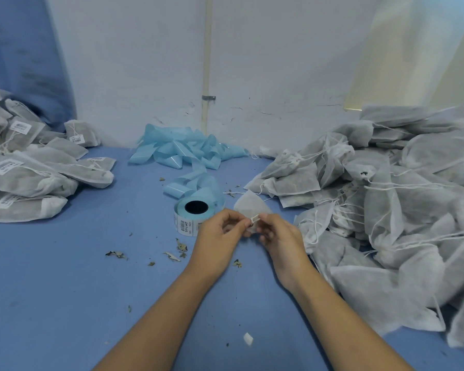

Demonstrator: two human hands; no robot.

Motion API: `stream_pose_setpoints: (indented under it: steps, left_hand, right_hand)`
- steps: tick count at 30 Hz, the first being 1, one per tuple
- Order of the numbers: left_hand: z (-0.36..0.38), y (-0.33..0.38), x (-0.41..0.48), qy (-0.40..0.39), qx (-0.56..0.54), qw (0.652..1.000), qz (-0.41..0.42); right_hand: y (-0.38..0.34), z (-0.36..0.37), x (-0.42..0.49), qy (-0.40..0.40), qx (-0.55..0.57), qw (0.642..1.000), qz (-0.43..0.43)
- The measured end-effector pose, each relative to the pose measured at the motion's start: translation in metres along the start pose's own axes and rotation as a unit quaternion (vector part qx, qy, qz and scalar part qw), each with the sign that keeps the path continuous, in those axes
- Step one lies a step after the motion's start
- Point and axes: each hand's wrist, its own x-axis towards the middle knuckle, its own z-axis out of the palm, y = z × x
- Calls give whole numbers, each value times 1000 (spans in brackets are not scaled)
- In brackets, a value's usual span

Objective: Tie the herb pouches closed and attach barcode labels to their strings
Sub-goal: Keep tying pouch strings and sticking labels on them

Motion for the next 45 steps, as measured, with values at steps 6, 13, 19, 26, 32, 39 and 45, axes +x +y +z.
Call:
stream_pose_setpoints:
  steps: [6, 13, 19, 26, 32, 39, 45]
  left_hand:
    - [-1, 1, 0, 10, 26, 1000, -4]
    - [-2, -1, 2, 19, 59, 998, -15]
    - [-2, -1, 2, 18, 88, 995, -31]
    - [-4, 0, 0, -4, 233, 972, 13]
    - [-2, -4, -4, -88, 389, 904, 156]
    - [-8, -7, 0, 1, 347, 927, 141]
    - [-7, -2, -3, 46, 305, 939, 153]
  right_hand:
    - [1, -2, 4, -3, 116, 993, 39]
    - [2, -3, 6, 9, 164, 985, 49]
    - [2, -7, 7, 0, 206, 977, 58]
    - [0, -9, 9, -28, 221, 972, 72]
    - [-4, -6, 3, -143, 265, 947, 115]
    - [-9, -9, -5, -256, 281, 917, 118]
    - [-9, -11, -3, -263, 291, 913, 110]
